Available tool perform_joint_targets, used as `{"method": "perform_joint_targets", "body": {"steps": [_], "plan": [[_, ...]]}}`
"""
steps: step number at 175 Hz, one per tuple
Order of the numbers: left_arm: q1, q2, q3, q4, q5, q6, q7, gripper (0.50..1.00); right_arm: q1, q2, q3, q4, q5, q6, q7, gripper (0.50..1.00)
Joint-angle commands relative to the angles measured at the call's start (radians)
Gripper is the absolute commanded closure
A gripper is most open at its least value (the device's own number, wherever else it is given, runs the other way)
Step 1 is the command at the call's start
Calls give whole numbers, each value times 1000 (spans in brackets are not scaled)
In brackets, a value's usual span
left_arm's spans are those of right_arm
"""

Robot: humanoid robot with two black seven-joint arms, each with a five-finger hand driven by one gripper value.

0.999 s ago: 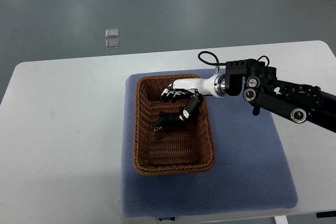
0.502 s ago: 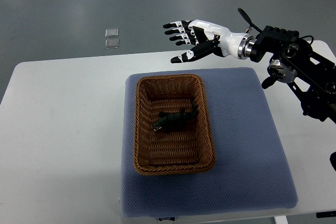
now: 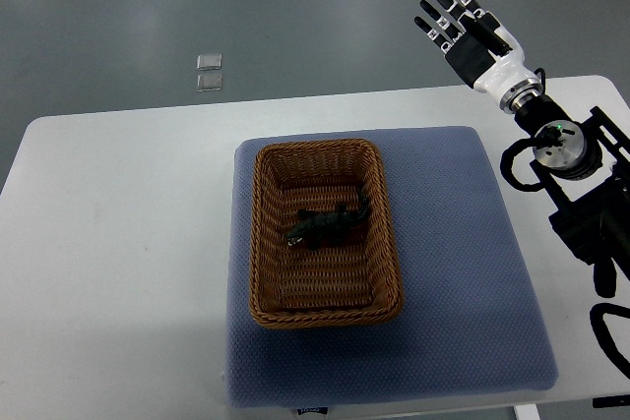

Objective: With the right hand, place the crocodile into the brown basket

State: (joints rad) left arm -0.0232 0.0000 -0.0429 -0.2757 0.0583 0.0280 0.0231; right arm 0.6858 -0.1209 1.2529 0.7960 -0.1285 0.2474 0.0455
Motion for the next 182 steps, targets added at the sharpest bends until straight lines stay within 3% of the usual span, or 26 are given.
{"method": "perform_joint_targets", "body": {"steps": [1, 54, 182], "plan": [[0, 0, 0, 0, 0, 1, 0, 500, -3, 9, 3, -47, 129, 6, 5, 572], [0, 0, -2, 0, 0, 0, 0, 500, -60, 40, 2, -113, 188, 111, 71, 572], [2, 0, 0, 1, 0, 6, 0, 500, -58, 30, -7, -132, 182, 150, 68, 572]]}}
